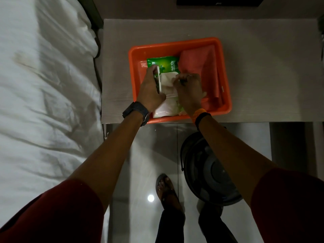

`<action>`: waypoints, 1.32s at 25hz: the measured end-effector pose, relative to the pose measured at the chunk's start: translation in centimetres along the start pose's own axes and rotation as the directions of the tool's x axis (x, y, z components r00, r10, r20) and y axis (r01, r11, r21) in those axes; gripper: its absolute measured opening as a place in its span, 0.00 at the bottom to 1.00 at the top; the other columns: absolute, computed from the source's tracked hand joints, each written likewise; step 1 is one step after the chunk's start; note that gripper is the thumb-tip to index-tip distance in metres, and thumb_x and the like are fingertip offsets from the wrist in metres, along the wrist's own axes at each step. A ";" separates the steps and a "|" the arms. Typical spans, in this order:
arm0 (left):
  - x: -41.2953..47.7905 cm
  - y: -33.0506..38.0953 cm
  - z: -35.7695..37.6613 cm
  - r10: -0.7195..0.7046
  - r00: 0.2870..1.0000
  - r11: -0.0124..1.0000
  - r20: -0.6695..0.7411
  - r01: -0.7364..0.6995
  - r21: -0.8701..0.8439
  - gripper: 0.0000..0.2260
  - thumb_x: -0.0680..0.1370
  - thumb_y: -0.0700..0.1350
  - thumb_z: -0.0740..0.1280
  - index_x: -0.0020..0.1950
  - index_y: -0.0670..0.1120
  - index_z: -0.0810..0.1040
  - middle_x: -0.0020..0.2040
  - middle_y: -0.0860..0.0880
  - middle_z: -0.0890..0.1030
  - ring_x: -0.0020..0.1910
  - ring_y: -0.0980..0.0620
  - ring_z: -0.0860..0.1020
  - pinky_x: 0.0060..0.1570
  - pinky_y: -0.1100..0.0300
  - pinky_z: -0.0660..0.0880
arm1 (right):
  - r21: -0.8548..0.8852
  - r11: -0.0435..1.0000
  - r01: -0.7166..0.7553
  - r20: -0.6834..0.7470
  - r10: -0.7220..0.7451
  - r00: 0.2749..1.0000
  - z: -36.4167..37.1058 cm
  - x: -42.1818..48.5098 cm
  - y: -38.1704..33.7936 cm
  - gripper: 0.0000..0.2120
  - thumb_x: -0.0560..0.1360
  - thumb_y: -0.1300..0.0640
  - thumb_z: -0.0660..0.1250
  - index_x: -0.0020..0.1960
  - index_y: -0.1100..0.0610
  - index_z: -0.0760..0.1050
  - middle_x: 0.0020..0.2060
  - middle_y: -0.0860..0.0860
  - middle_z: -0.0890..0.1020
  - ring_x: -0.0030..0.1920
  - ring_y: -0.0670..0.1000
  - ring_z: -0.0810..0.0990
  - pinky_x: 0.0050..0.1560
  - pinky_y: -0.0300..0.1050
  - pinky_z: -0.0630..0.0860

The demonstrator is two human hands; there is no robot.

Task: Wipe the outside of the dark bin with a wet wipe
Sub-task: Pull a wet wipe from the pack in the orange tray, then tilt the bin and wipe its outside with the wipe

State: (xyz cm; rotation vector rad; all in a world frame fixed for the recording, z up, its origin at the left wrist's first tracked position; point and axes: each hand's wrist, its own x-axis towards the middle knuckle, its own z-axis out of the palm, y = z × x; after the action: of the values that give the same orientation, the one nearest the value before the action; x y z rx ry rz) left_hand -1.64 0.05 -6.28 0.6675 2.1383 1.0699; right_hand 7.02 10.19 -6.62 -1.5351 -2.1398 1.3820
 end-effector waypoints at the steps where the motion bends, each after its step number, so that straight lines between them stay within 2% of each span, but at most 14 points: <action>1: -0.1 0.2 0.3 0.012 1.000 0.999 0.013 -0.012 0.045 0.41 0.71 0.27 0.70 0.78 0.44 0.55 0.74 0.42 0.67 0.71 0.44 0.71 0.67 0.52 0.75 | 0.157 0.987 -0.030 -0.047 0.038 0.998 -0.6 -0.3 -0.3 0.10 0.78 0.58 0.70 0.53 0.63 0.84 0.56 0.60 0.84 0.57 0.56 0.84 0.62 0.57 0.80; 3: -0.5 0.4 1.1 0.078 0.993 0.970 0.090 -0.097 0.222 0.41 0.72 0.30 0.70 0.79 0.44 0.53 0.78 0.42 0.61 0.74 0.42 0.67 0.69 0.49 0.73 | 0.431 0.902 -0.042 -0.133 0.110 0.985 -2.7 -1.2 -0.8 0.06 0.78 0.60 0.69 0.46 0.61 0.83 0.44 0.54 0.87 0.44 0.48 0.85 0.49 0.48 0.85; 5: -0.8 0.3 2.0 0.110 0.977 0.899 0.182 -0.176 0.400 0.40 0.74 0.33 0.69 0.80 0.44 0.52 0.81 0.42 0.54 0.77 0.39 0.62 0.67 0.50 0.74 | 0.558 0.829 -0.029 -0.164 0.145 0.976 -5.3 -2.3 -0.9 0.08 0.78 0.60 0.67 0.41 0.56 0.81 0.35 0.46 0.83 0.34 0.40 0.82 0.37 0.36 0.81; 9: -1.0 0.6 4.0 -0.015 0.973 0.680 0.232 -0.160 0.716 0.33 0.78 0.37 0.64 0.80 0.42 0.52 0.82 0.40 0.45 0.80 0.34 0.44 0.70 0.39 0.69 | 0.741 0.662 -0.110 -0.047 0.215 0.975 -9.6 -4.5 0.8 0.08 0.77 0.60 0.66 0.43 0.57 0.83 0.39 0.50 0.85 0.45 0.50 0.85 0.49 0.47 0.82; 13: -0.2 3.4 6.0 -0.167 0.964 0.398 0.206 -0.125 0.909 0.26 0.81 0.45 0.62 0.76 0.38 0.60 0.80 0.33 0.51 0.79 0.32 0.46 0.73 0.30 0.57 | 0.804 0.577 -0.146 0.036 0.198 0.980 -12.2 -7.0 3.8 0.06 0.78 0.62 0.66 0.47 0.58 0.82 0.46 0.54 0.87 0.49 0.55 0.86 0.47 0.47 0.84; 15: -0.6 4.6 6.1 -0.141 0.962 0.416 0.233 -0.156 0.896 0.26 0.81 0.47 0.63 0.76 0.39 0.62 0.80 0.35 0.52 0.80 0.34 0.47 0.76 0.34 0.55 | 0.788 0.595 -0.157 0.034 0.213 0.976 -13.4 -8.4 4.8 0.05 0.79 0.63 0.66 0.49 0.61 0.81 0.48 0.57 0.86 0.49 0.54 0.87 0.46 0.45 0.85; 17: -2.3 5.6 7.0 0.100 0.971 0.653 0.218 -0.229 0.722 0.23 0.79 0.44 0.62 0.74 0.39 0.67 0.79 0.39 0.61 0.79 0.40 0.56 0.78 0.45 0.58 | 0.737 0.667 -0.109 -0.036 0.199 0.979 -14.8 -9.6 6.0 0.04 0.78 0.65 0.68 0.46 0.60 0.80 0.44 0.55 0.87 0.44 0.49 0.87 0.42 0.42 0.84; 19: -5.8 6.9 9.6 0.217 0.974 0.941 0.057 -0.224 0.255 0.18 0.78 0.42 0.59 0.66 0.40 0.76 0.66 0.41 0.78 0.66 0.47 0.75 0.68 0.53 0.72 | 0.572 0.819 0.049 -0.198 0.080 0.977 -16.5 -11.0 7.6 0.07 0.76 0.64 0.72 0.42 0.54 0.80 0.39 0.48 0.86 0.42 0.46 0.87 0.44 0.41 0.85; 20: -7.8 7.9 11.4 0.114 0.993 0.989 0.019 -0.112 -0.101 0.15 0.80 0.44 0.58 0.60 0.41 0.79 0.56 0.44 0.83 0.55 0.51 0.81 0.57 0.56 0.79 | 0.455 0.880 0.135 -0.250 -0.019 0.968 -17.5 -11.8 8.8 0.08 0.75 0.62 0.74 0.43 0.51 0.81 0.39 0.46 0.86 0.43 0.45 0.87 0.47 0.40 0.85; 22: -10.9 9.4 14.8 -0.080 0.984 0.806 0.160 0.158 -0.571 0.11 0.83 0.47 0.59 0.53 0.45 0.79 0.46 0.49 0.84 0.45 0.55 0.82 0.43 0.60 0.82 | 0.290 0.923 0.252 -0.246 -0.182 0.952 -19.2 -13.4 11.3 0.06 0.76 0.61 0.73 0.50 0.52 0.82 0.45 0.46 0.86 0.48 0.45 0.87 0.53 0.38 0.84; 26: -13.9 10.2 20.0 -0.115 0.929 0.502 0.351 0.359 -0.787 0.10 0.83 0.47 0.63 0.60 0.42 0.74 0.49 0.47 0.84 0.51 0.50 0.82 0.59 0.50 0.80 | 0.306 0.914 0.265 -0.283 -0.178 0.942 -22.8 -15.4 16.3 0.08 0.78 0.64 0.71 0.56 0.57 0.80 0.53 0.52 0.87 0.57 0.50 0.87 0.60 0.44 0.82; 27: -14.4 10.3 21.1 -0.118 0.921 0.477 0.372 0.381 -0.792 0.11 0.82 0.44 0.64 0.63 0.42 0.72 0.54 0.43 0.83 0.56 0.45 0.81 0.63 0.47 0.78 | 0.352 0.903 0.245 -0.284 -0.146 0.948 -23.6 -15.8 17.4 0.07 0.79 0.64 0.70 0.57 0.59 0.80 0.53 0.54 0.87 0.58 0.51 0.86 0.60 0.46 0.82; 30: -16.2 10.5 24.7 -0.141 0.918 0.587 0.371 0.379 -0.715 0.20 0.77 0.30 0.67 0.65 0.45 0.68 0.62 0.41 0.80 0.66 0.40 0.77 0.66 0.45 0.76 | 0.649 0.759 0.051 -0.183 0.091 0.979 -25.7 -16.4 20.4 0.06 0.82 0.65 0.65 0.58 0.62 0.76 0.51 0.50 0.85 0.54 0.46 0.86 0.56 0.43 0.83; 33: -17.6 10.6 27.9 -0.100 0.930 0.727 0.353 0.310 -0.612 0.24 0.75 0.28 0.69 0.67 0.45 0.68 0.60 0.39 0.81 0.61 0.42 0.80 0.60 0.48 0.80 | 0.818 0.511 -0.263 0.048 0.395 0.918 -26.5 -16.3 22.9 0.17 0.85 0.58 0.59 0.70 0.65 0.71 0.54 0.52 0.84 0.54 0.41 0.86 0.55 0.39 0.83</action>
State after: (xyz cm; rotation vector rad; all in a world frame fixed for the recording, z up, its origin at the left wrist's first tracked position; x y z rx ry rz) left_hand 32.14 7.76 -4.66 0.2108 1.3807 1.3862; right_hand 45.39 13.24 -3.23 -1.5535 -0.8238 1.9047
